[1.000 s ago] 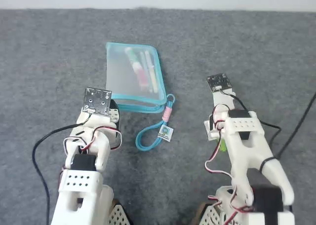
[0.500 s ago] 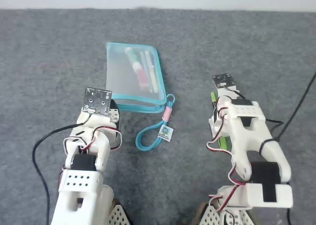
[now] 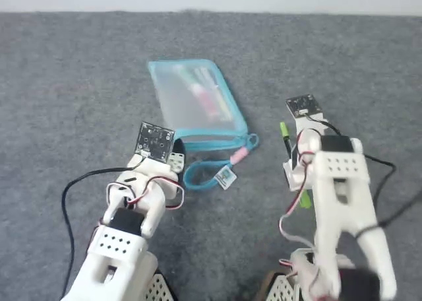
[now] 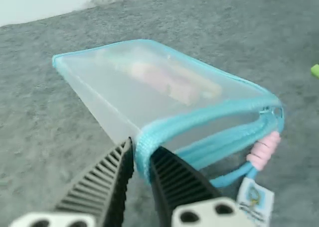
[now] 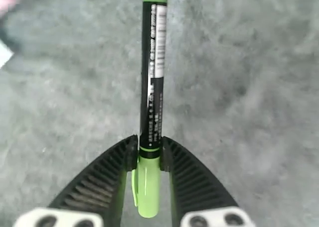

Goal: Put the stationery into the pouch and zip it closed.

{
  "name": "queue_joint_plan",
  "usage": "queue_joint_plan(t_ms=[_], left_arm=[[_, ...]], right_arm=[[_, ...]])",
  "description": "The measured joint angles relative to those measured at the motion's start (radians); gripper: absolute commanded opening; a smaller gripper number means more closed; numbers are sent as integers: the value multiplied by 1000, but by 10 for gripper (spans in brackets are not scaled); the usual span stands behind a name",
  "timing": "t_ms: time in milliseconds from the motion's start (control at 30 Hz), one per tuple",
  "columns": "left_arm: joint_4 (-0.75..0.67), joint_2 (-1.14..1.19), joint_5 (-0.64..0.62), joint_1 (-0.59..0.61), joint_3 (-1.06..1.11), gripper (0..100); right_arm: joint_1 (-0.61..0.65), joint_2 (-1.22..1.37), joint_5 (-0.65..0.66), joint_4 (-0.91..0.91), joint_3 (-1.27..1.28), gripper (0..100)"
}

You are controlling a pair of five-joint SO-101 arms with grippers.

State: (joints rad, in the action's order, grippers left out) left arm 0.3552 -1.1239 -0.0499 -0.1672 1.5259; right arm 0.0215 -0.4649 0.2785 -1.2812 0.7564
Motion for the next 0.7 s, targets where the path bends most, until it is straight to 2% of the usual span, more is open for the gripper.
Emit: queue_joint_plan(t_ms=[133, 300, 500, 700], left_arm=[[-9, 0, -51, -21, 0, 12], [-9, 0, -87, -26, 0, 12], [-9, 0, -91, -26, 0, 12], [-9, 0, -91, -26, 0, 12]], right_arm=[[9, -161, 74, -89, 0, 8], [164, -282, 166, -150, 44, 8], [361, -305, 180, -178, 49, 8], [416, -236, 176, -180, -18, 8]])
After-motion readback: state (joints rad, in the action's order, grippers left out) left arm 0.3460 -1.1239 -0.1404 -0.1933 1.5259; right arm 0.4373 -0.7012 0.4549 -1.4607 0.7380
